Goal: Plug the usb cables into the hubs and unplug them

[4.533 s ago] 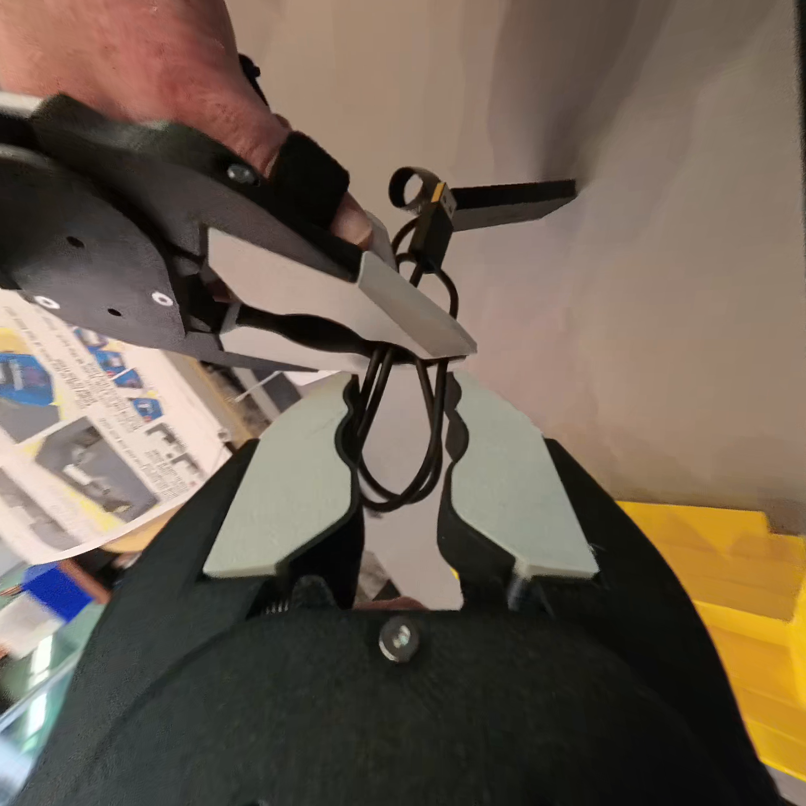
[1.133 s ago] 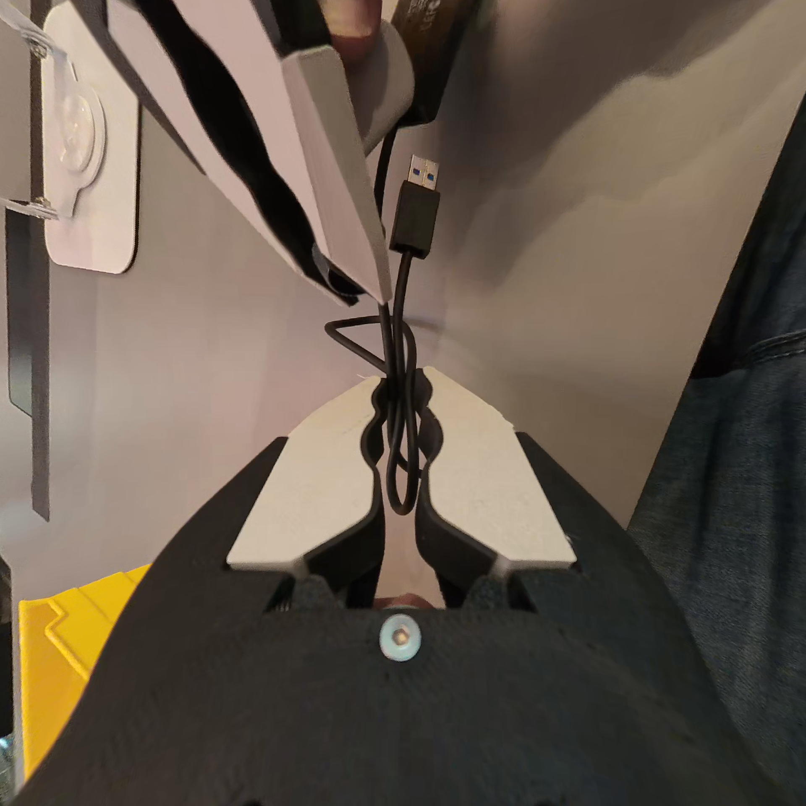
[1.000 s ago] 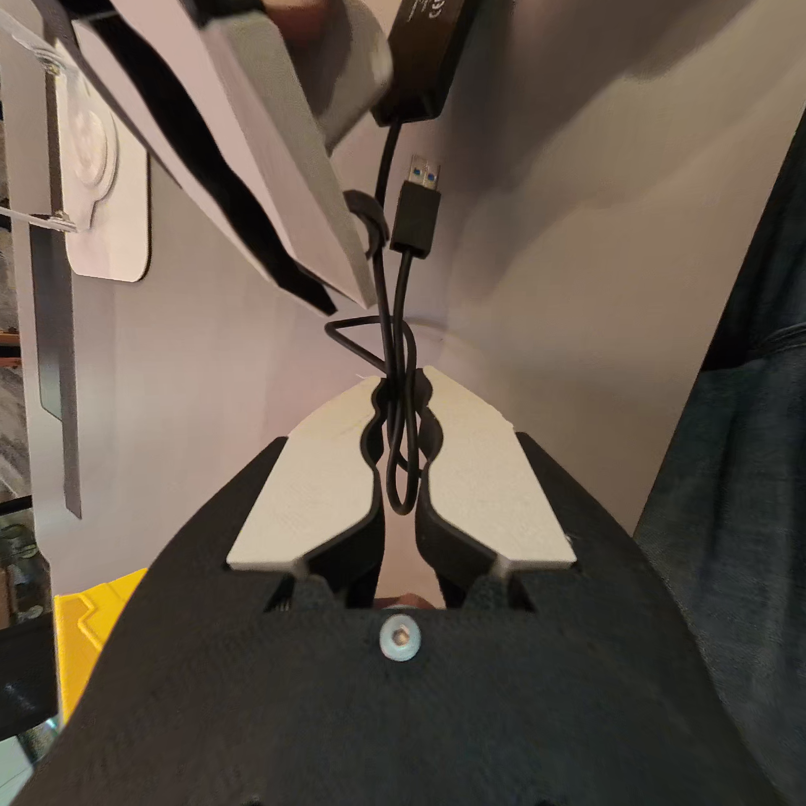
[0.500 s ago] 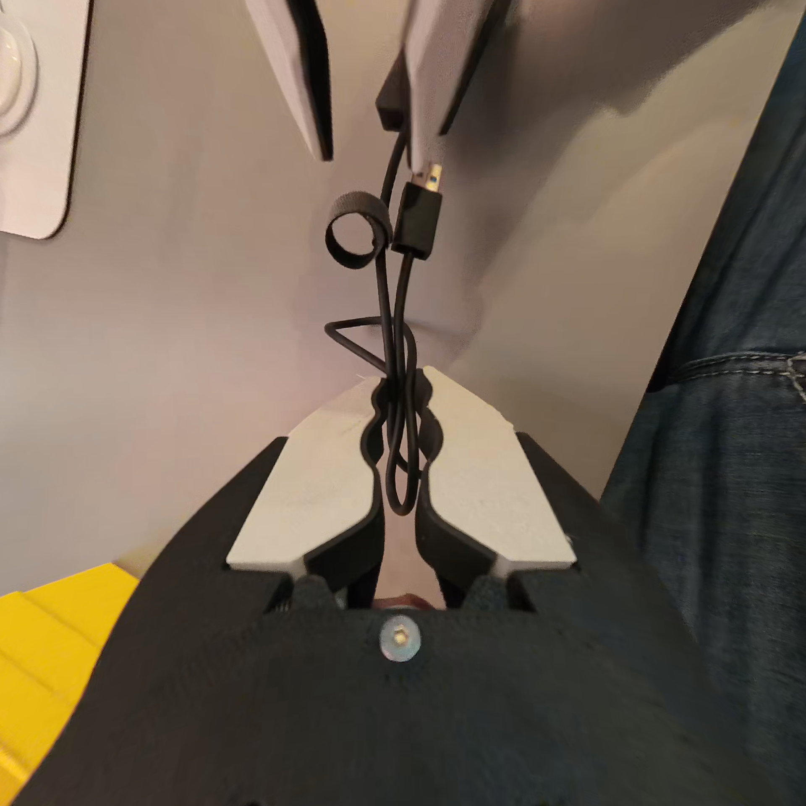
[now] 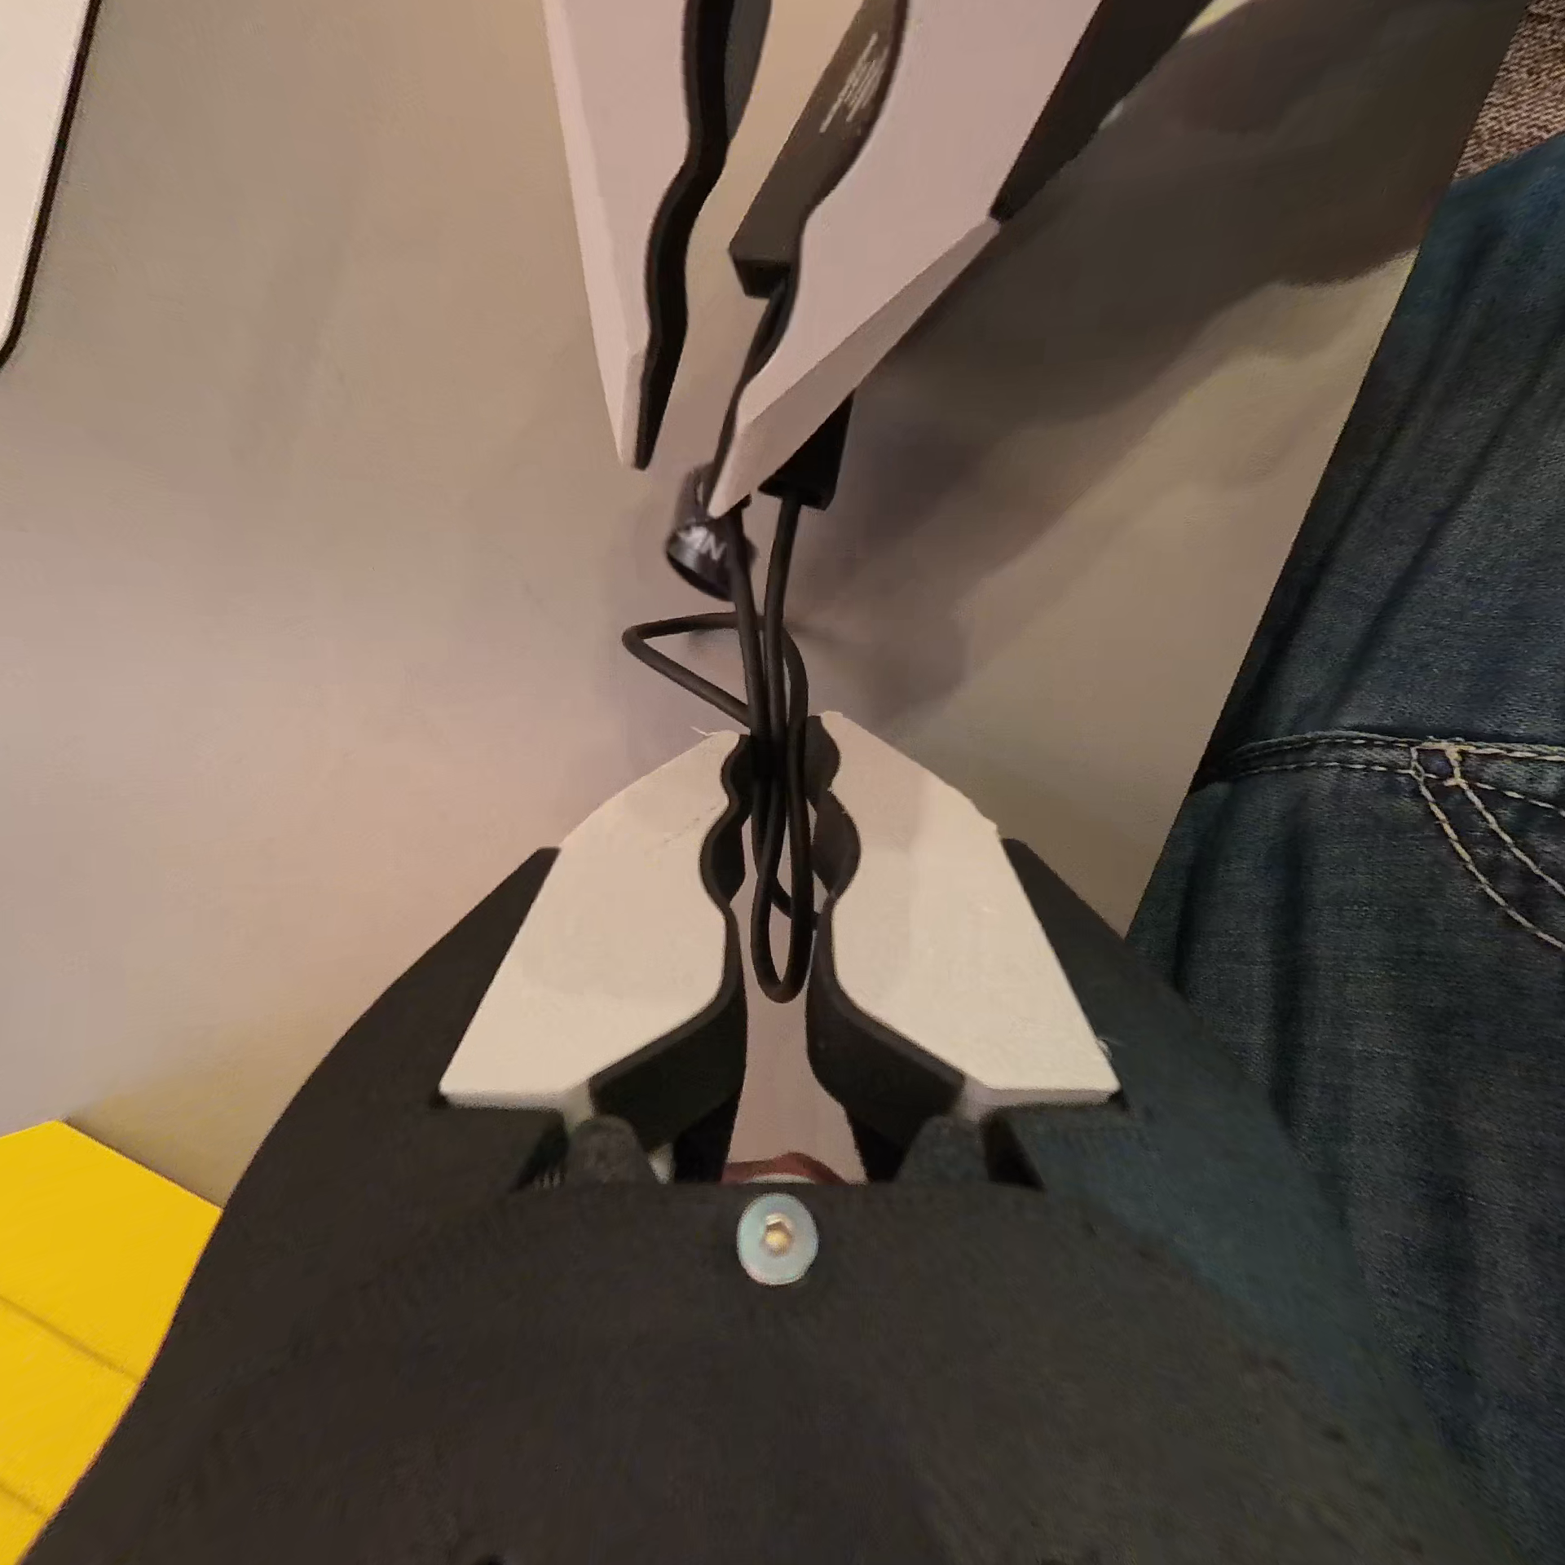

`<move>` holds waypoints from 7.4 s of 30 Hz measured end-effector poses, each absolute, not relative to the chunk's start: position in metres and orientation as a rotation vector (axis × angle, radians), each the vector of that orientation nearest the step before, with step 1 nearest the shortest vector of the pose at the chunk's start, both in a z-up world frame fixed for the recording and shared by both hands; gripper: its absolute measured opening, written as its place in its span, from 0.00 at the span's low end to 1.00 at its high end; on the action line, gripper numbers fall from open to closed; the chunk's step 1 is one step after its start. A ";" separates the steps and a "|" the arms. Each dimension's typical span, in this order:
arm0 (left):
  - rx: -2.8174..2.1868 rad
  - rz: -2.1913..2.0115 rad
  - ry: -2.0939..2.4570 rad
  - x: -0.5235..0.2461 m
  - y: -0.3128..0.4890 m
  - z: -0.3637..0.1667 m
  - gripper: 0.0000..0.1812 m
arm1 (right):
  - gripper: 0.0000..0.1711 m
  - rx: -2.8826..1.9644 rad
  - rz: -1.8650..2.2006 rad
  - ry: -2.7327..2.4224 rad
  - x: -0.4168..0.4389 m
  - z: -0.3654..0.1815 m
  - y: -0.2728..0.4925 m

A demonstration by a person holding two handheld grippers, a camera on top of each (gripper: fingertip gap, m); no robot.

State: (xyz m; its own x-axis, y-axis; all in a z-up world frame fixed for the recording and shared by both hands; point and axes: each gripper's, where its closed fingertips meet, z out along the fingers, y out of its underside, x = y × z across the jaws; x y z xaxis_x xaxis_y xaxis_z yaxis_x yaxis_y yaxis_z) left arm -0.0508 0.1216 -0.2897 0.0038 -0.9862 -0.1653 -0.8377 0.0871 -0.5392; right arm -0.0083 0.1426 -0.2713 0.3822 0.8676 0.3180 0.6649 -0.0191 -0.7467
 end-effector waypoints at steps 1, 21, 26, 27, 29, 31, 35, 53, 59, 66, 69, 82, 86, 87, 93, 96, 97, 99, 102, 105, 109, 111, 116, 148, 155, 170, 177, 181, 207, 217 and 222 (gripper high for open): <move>-1.785 -0.391 1.879 -0.050 0.121 -0.290 0.05 | 0.05 -1.777 0.311 -1.353 -0.008 -0.274 0.143; -1.982 -0.810 1.624 -0.041 0.119 -0.277 0.05 | 0.09 -1.744 0.661 -1.388 0.017 -0.256 0.079; -2.083 -1.067 1.490 -0.034 0.112 -0.273 0.06 | 0.15 -1.691 0.382 -1.329 0.013 -0.263 0.104; -2.089 -1.113 1.468 -0.032 0.111 -0.272 0.05 | 0.16 -1.666 0.320 -1.329 0.013 -0.264 0.110; -2.107 -1.182 1.428 -0.029 0.109 -0.269 0.05 | 0.15 -1.630 0.273 -1.356 0.009 -0.267 0.113; -2.109 -1.239 1.407 -0.027 0.107 -0.267 0.05 | 0.11 -1.589 0.182 -1.380 0.007 -0.270 0.119; -2.112 -1.278 1.384 -0.025 0.106 -0.265 0.05 | 0.00 -1.572 0.111 -1.431 0.004 -0.278 0.127; -2.064 -0.899 1.390 -0.030 0.132 -0.277 0.06 | 0.00 -1.751 1.070 -1.130 -0.025 -0.255 0.080; -2.018 -0.692 1.509 -0.032 0.137 -0.279 0.06 | 0.00 -1.723 1.045 -1.044 -0.020 -0.242 0.097; -1.972 -0.564 1.454 -0.023 0.160 -0.261 0.06 | 0.00 -1.690 0.827 -0.974 0.007 -0.208 0.151; -1.972 -0.511 1.415 -0.016 0.170 -0.259 0.06 | 0.00 -1.738 0.664 -1.030 0.012 -0.207 0.173; -2.048 -0.472 1.497 -0.019 0.169 -0.298 0.06 | 0.00 -1.755 0.632 -1.123 -0.007 -0.261 0.163; -2.017 -0.570 1.531 -0.016 0.162 -0.296 0.10 | 0.00 -1.735 0.647 -1.153 -0.005 -0.261 0.160; -2.008 -0.569 1.530 -0.017 0.163 -0.296 0.11 | 0.00 -1.735 0.646 -1.166 -0.005 -0.263 0.159; -1.949 -0.721 1.530 -0.013 0.160 -0.283 0.10 | 0.00 -1.739 0.667 -1.223 -0.008 -0.273 0.152; -1.876 -0.659 1.614 -0.013 0.159 -0.277 0.10 | 0.00 -1.744 0.661 -1.262 -0.011 -0.278 0.149; -1.853 -0.633 1.664 -0.013 0.157 -0.278 0.09 | 0.00 -1.743 0.659 -1.275 -0.012 -0.279 0.148; -1.825 -0.539 1.727 -0.015 0.158 -0.283 0.09 | 0.00 -1.739 0.673 -1.283 -0.013 -0.279 0.146; -1.776 -0.470 1.788 -0.013 0.159 -0.291 0.09 | 0.00 -1.722 0.701 -1.296 -0.014 -0.277 0.143; -1.704 -0.441 1.828 -0.007 0.158 -0.294 0.07 | 0.00 -1.708 0.703 -1.318 -0.014 -0.277 0.139; -1.677 -0.504 1.812 -0.003 0.158 -0.291 0.04 | 0.00 -1.688 0.740 -1.319 -0.011 -0.274 0.137; -1.672 -0.529 1.804 -0.001 0.157 -0.289 0.03 | 0.00 -1.664 0.758 -1.344 -0.012 -0.273 0.133; -1.664 -0.617 1.780 0.005 0.154 -0.286 0.03 | 0.00 -1.627 0.808 -1.354 -0.011 -0.268 0.127; -1.624 -0.549 1.526 0.022 0.161 -0.272 0.02 | 0.00 -1.591 0.666 -1.379 0.010 -0.270 0.122; -1.614 -0.458 1.525 0.023 0.163 -0.269 0.02 | 0.04 -1.691 0.725 -1.234 0.018 -0.259 0.133; -1.625 -0.347 1.496 0.019 0.171 -0.265 0.02 | 0.00 -1.810 0.783 -1.128 0.003 -0.260 0.137; -1.655 -0.367 1.507 0.023 0.166 -0.272 0.02 | 0.00 -1.642 0.762 -1.236 0.001 -0.254 0.123; -1.688 -0.403 1.489 0.023 0.165 -0.274 0.01 | 0.00 -1.600 0.665 -1.292 0.004 -0.255 0.120; -1.792 -0.525 1.438 0.027 0.165 -0.283 0.02 | 0.00 -1.623 0.478 -1.359 0.002 -0.264 0.118; -1.789 -0.474 1.457 0.026 0.169 -0.285 0.02 | 0.00 -1.757 0.699 -1.317 -0.008 -0.273 0.122; -1.797 -0.514 1.461 0.027 0.166 -0.287 0.01 | 0.00 -1.609 0.551 -1.456 -0.004 -0.269 0.115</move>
